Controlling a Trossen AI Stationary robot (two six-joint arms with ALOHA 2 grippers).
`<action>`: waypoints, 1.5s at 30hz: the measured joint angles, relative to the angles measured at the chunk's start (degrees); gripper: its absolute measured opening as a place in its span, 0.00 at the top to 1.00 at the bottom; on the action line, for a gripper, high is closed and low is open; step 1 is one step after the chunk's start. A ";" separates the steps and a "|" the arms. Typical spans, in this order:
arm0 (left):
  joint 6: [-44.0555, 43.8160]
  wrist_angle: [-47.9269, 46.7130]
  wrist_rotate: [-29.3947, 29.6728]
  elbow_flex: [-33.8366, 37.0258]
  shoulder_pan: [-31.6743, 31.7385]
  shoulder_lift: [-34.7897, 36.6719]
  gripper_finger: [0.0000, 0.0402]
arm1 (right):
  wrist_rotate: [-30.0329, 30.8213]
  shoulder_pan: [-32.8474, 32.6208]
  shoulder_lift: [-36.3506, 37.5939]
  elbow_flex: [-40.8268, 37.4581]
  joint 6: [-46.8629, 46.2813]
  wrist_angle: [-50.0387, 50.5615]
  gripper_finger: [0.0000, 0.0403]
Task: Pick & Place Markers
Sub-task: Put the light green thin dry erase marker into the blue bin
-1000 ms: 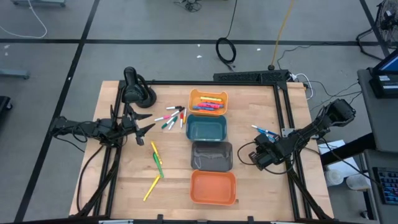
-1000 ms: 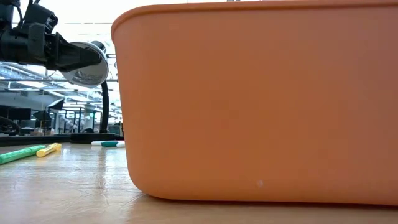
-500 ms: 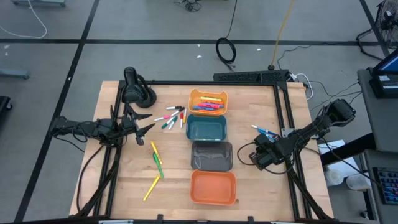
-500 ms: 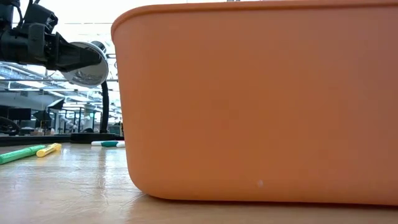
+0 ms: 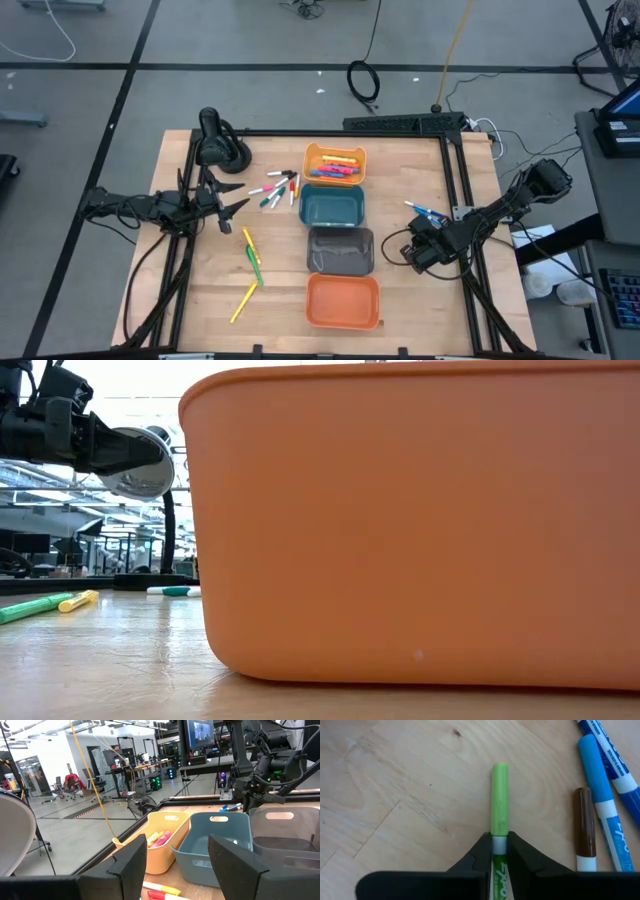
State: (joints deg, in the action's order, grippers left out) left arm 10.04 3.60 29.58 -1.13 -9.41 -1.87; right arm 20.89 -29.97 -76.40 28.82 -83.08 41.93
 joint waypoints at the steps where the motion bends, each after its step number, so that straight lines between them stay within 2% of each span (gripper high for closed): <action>1: -0.01 0.00 0.00 0.00 0.00 0.00 0.47 | 0.06 0.07 0.00 0.00 0.04 -0.02 0.93; 9: 0.00 0.00 0.00 0.00 0.02 0.00 0.47 | -1.31 5.57 0.00 0.00 10.06 -0.90 0.92; 15: 0.00 0.00 0.00 0.00 0.02 0.00 0.47 | -4.21 11.06 0.09 0.00 20.43 -5.93 0.94; 20: 0.00 0.00 0.00 0.00 0.01 0.00 0.47 | -4.09 12.82 0.07 0.00 21.24 -8.40 0.93; 27: 0.00 0.00 0.00 0.00 0.02 0.01 0.47 | 0.15 12.61 0.14 0.00 24.86 -15.43 0.93; 35: 0.00 0.00 -0.01 0.00 0.01 0.02 0.47 | -2.31 11.50 7.54 -0.33 25.34 -16.66 0.94; 38: 0.00 -0.02 0.00 0.00 0.00 0.02 0.47 | 1.33 9.86 10.59 -0.26 27.67 -17.18 0.94; 45: -0.01 -0.02 0.00 0.00 0.00 0.01 0.47 | 17.16 7.73 15.24 -0.17 35.98 -21.64 0.94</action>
State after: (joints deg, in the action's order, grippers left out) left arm 10.03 3.57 29.58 -1.13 -9.41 -1.86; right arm 38.05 -22.24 -61.16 28.64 -47.11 20.28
